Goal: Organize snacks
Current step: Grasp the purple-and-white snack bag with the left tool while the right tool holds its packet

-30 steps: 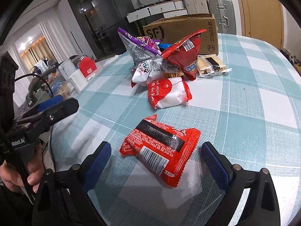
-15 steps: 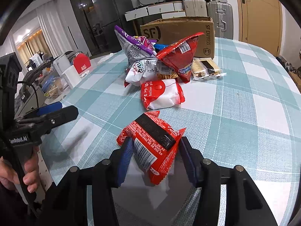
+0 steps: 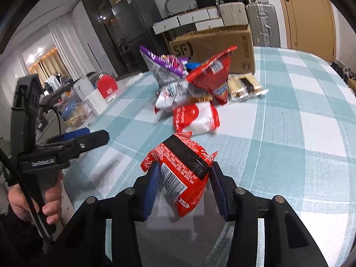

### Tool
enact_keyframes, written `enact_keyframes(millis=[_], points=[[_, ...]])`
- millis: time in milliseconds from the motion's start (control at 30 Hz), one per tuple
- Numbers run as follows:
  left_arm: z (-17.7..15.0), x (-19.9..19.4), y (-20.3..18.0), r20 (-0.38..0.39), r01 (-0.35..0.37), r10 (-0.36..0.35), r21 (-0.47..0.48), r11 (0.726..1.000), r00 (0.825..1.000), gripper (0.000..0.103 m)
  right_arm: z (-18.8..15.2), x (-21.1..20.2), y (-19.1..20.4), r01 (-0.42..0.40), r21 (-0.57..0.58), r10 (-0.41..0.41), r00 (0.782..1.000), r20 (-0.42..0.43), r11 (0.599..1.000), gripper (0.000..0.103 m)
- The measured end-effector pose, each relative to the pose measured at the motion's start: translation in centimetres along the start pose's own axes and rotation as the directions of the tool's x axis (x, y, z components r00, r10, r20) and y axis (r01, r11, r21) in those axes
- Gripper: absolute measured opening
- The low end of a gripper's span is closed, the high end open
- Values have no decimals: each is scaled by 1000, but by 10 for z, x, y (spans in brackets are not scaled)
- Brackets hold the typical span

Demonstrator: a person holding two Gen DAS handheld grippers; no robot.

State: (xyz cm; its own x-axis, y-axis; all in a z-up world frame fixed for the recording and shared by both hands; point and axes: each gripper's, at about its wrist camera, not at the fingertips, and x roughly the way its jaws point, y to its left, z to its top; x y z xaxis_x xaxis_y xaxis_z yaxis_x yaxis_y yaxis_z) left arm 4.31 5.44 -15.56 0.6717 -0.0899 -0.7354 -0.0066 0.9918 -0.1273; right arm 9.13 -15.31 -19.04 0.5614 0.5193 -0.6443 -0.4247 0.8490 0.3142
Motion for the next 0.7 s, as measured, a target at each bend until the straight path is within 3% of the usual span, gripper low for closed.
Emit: enact_keyframes(millis=[233, 433, 567, 700], points=[[45, 6, -8, 21, 60, -60, -8, 998, 998, 103, 27, -15, -21, -1, 11, 0, 998, 68, 1000, 46], [89, 31, -12, 12, 98, -97, -74, 992, 995, 103, 42, -5, -37, 5, 4, -5, 996, 87, 1000, 46], [110, 62, -10, -61, 195, -209, -178, 964, 976, 103, 45, 1, -44, -27, 18, 25, 995, 91, 999, 46], [123, 84, -13, -96, 220, -248, -235, 947, 964, 102, 43, 7, -52, -54, 37, 50, 995, 86, 998, 46]])
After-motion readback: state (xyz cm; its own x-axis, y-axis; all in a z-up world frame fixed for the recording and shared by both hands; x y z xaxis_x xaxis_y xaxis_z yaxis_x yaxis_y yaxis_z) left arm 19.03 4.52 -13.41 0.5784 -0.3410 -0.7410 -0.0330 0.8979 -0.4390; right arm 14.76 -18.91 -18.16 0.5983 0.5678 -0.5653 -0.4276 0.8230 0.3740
